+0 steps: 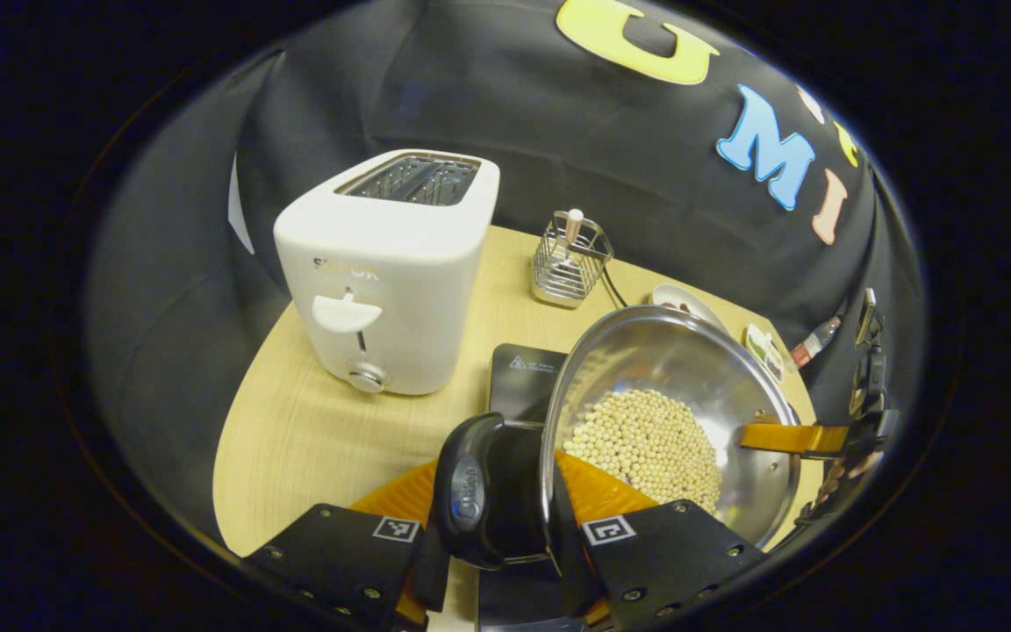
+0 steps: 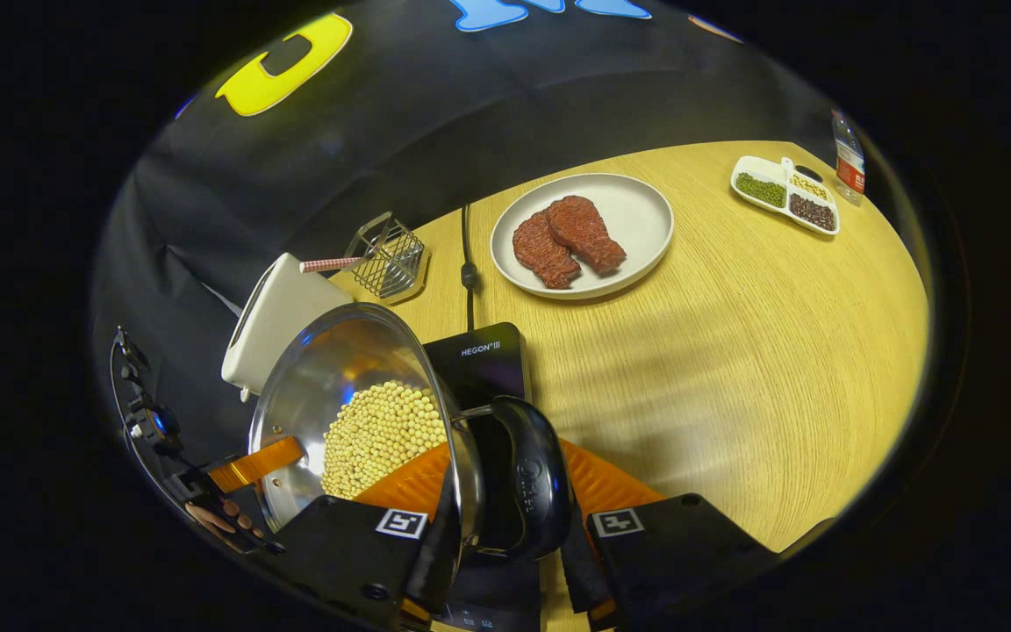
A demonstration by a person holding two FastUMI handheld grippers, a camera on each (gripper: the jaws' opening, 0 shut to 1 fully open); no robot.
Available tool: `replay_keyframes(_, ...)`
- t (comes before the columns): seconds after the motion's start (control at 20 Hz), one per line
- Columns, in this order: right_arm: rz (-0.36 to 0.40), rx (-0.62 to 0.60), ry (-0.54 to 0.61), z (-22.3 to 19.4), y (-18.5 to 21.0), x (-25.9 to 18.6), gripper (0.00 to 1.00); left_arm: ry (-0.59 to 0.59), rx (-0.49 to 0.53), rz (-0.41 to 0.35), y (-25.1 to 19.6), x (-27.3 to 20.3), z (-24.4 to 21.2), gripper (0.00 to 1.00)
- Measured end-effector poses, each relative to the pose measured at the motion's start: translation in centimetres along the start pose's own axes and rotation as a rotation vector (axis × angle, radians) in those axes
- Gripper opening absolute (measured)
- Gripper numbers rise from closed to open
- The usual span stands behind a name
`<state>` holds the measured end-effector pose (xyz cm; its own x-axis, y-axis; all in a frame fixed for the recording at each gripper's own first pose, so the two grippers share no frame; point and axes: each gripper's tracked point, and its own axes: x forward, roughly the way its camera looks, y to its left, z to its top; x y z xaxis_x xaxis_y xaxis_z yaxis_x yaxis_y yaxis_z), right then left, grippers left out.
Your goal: First push the handle of the pot to place it horizontally, then grasp the pot with both hands and set it on the induction cooktop.
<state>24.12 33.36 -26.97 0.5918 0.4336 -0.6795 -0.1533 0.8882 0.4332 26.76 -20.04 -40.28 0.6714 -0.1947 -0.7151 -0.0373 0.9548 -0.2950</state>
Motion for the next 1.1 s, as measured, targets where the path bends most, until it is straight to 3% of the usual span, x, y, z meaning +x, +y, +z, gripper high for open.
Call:
replay_keyframes(0.05,0.002,-0.002,0.000,0.0,0.0,0.2,0.54,-0.001,-0.012,-0.004,-0.2,0.0,-0.1,0.55)
replay_keyframes(0.1,0.006,-0.003,-0.001,0.1,0.0,0.1,0.50,-0.003,-0.018,-0.004,-0.3,0.0,0.1,0.55)
replay_keyframes(0.45,0.001,0.005,0.017,0.0,0.0,0.2,0.57,0.007,-0.027,-0.004,-0.3,-0.1,-0.1,0.53)
replay_keyframes(0.5,-0.001,0.007,0.022,0.0,-0.1,0.2,0.53,0.008,-0.026,-0.005,-0.3,0.0,0.1,0.57)
replay_keyframes(0.55,-0.002,0.007,0.026,0.0,-0.1,0.2,0.53,0.012,-0.025,-0.005,-0.4,0.0,-0.1,0.53)
replay_keyframes(0.6,-0.006,0.007,0.029,-0.1,-0.2,0.1,0.53,0.014,-0.026,-0.004,-0.3,0.0,-0.1,0.58)
replay_keyframes(0.7,-0.006,0.009,0.041,-0.1,-0.2,0.0,0.56,0.022,-0.040,0.004,-0.4,-0.1,-0.2,0.54)
replay_keyframes(0.8,-0.005,0.005,0.050,0.1,-0.4,-0.2,0.57,0.029,-0.049,0.029,-0.3,0.0,-0.4,0.58)
replay_keyframes(0.85,-0.010,-0.004,0.048,0.2,-0.8,-0.5,0.60,0.034,-0.041,0.048,-0.3,-0.2,-0.5,0.55)
replay_keyframes(0.9,-0.009,-0.016,0.038,0.7,-1.1,-0.9,0.63,0.035,-0.019,0.066,-0.3,-0.3,-0.3,0.60)
replay_keyframes(0.95,-0.006,-0.027,0.030,1.0,-1.3,-1.6,0.75,0.042,0.007,0.097,-0.1,-0.9,-0.3,0.60)
replay_keyframes(1.05,0.013,-0.045,0.022,1.3,-1.9,-3.0,1.00,0.013,0.057,0.126,-0.8,-2.2,0.9,0.80)
replay_keyframes(1.1,0.024,-0.057,0.027,1.3,-2.1,-3.7,1.00,0.010,0.088,0.159,-0.7,-2.7,1.4,0.89)
